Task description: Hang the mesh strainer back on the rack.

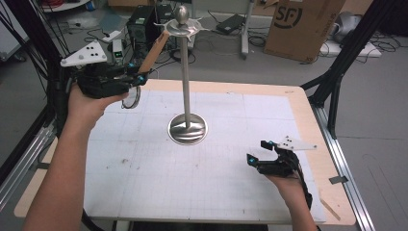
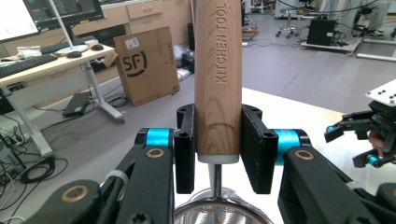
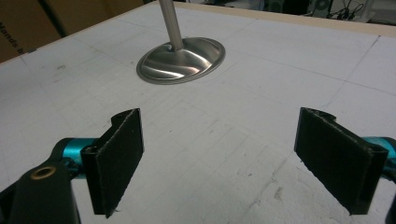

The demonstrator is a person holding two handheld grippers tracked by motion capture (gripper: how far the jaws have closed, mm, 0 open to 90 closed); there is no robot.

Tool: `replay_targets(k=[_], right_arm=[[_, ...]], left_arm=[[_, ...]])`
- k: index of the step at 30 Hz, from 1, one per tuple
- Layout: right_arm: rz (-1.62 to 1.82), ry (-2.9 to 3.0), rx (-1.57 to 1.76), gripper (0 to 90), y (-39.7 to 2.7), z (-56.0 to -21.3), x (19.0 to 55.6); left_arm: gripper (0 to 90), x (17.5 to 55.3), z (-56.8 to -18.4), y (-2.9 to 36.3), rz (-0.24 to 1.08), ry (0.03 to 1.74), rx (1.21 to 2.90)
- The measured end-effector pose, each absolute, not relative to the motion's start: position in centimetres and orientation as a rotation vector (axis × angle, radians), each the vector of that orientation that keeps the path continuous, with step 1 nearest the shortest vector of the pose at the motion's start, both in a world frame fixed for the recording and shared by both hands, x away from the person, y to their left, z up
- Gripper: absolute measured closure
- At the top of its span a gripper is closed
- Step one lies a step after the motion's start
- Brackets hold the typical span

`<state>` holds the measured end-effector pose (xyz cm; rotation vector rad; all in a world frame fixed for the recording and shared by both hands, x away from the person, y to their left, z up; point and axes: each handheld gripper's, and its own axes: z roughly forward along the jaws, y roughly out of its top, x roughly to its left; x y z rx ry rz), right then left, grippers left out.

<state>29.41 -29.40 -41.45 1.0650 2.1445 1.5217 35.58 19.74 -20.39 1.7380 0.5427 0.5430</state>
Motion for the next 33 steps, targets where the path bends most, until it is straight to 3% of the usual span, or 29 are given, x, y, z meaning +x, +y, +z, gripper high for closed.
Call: replay_targets(k=[28, 33], right_arm=[[1.526, 2.139, 1.063, 14.7, -29.5, -41.4, 29.4], [1.525, 2.139, 1.063, 14.7, -29.6, -41.4, 29.4]], left_arm=[[67.8, 38.1, -22.0, 16.0, 0.542, 0.633, 1.781], [61.3, 38.1, -22.1, 15.9, 0.547, 0.631, 1.772]])
